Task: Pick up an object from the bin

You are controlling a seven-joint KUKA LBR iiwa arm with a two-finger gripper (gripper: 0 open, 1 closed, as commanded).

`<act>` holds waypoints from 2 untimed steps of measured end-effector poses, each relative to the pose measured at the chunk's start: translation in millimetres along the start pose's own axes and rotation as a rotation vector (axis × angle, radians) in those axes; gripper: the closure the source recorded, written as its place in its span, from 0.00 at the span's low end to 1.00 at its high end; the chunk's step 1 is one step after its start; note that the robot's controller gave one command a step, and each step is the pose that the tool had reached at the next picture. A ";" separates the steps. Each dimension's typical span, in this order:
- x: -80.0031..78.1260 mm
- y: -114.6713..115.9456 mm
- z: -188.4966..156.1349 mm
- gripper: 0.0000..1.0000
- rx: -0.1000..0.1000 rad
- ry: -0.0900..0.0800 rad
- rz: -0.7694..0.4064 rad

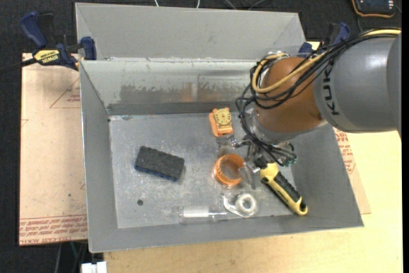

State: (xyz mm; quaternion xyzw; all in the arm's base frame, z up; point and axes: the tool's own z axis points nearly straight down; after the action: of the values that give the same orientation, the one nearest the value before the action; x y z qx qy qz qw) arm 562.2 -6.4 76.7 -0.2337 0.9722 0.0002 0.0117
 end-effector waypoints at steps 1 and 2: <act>0.0 0.0 0.0 1.00 0.000 0.000 0.000; -0.7 0.1 -15.9 1.00 0.000 -0.001 0.000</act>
Offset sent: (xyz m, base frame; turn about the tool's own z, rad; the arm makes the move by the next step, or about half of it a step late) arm 0.0001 0.0000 0.0304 0.0000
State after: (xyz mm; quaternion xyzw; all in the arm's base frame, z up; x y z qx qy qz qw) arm 562.5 -6.1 92.6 -0.2338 0.9722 0.0001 0.0123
